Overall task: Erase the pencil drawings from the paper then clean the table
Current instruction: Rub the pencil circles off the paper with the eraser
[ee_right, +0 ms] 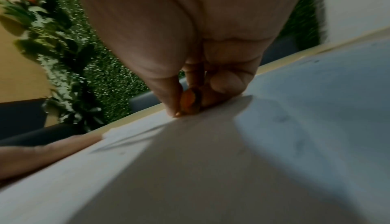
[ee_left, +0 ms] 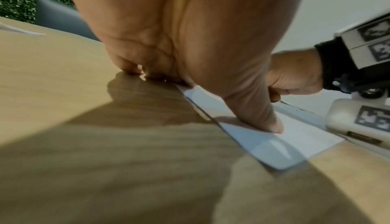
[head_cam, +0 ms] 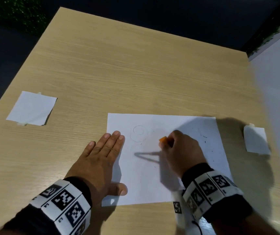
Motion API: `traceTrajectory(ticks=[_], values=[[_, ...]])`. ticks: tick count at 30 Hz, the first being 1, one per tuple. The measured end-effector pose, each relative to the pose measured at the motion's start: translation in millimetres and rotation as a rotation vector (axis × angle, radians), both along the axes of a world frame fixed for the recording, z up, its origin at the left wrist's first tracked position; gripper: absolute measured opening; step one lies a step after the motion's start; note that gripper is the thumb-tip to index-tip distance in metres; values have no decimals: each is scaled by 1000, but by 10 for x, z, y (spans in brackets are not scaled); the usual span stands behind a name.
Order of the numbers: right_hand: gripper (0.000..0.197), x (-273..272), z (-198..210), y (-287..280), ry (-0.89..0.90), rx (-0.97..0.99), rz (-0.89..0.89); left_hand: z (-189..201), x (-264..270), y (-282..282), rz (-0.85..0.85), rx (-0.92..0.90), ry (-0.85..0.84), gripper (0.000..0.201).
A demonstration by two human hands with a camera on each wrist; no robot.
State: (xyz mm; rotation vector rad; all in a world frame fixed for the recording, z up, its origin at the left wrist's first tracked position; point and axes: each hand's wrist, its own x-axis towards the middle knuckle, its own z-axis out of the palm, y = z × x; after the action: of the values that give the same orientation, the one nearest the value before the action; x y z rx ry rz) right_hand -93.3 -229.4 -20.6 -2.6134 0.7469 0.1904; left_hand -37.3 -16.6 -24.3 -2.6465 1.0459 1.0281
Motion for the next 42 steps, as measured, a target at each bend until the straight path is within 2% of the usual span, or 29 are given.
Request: traceTrajectory(ticks=[2, 4, 6, 7, 9, 12, 14, 16, 18, 24, 26, 28, 30, 32, 36, 37, 42], values=[[23, 15, 3, 79, -24, 18, 17, -2, -8, -17, 0, -7, 4, 118], [17, -29, -28, 427, -81, 193, 185, -26, -8, -4, 2, -14, -17, 118], [16, -94, 5, 662, -91, 166, 405, -42, -8, 17, -5, -18, -33, 115], [17, -90, -2, 619, -107, 156, 402, -42, -4, 17, -11, -19, -31, 115], [17, -22, 3, 371, -45, 194, 265, -30, -10, 16, -19, -1, -21, 115], [24, 29, 34, 18, 35, 29, 65, -5, -11, -14, -16, 20, -15, 115], [28, 67, 95, 147, 33, 75, 113, 8, -18, -17, -12, 15, -6, 117], [29, 40, 44, 455, 6, 265, 264, 12, -12, -20, -3, 13, -13, 117], [18, 22, -1, 654, -16, 271, 354, 18, -21, -27, 6, 15, -23, 116], [21, 214, 32, 100, 4, 27, 107, 13, -8, -16, -21, 29, -12, 116], [19, 196, 63, 223, -7, 97, 179, 5, -16, -18, -17, 27, -12, 117], [13, 144, 61, 529, -25, 315, 255, 4, -17, -16, -8, 18, -19, 117], [14, 126, 24, 641, -54, 237, 356, 13, -13, -21, -6, 13, -21, 117], [19, 192, 4, 500, -2, 140, 303, 17, -12, -22, -6, 9, -15, 117], [24, 306, 37, 138, -5, 77, 36, -3, -14, -4, -10, 6, -13, 117], [24, 292, 35, 173, -21, 81, 45, -6, -15, 1, -7, 3, -11, 117], [20, 55, 38, 628, -77, 220, 359, 4, -21, -17, 6, -10, -24, 116]])
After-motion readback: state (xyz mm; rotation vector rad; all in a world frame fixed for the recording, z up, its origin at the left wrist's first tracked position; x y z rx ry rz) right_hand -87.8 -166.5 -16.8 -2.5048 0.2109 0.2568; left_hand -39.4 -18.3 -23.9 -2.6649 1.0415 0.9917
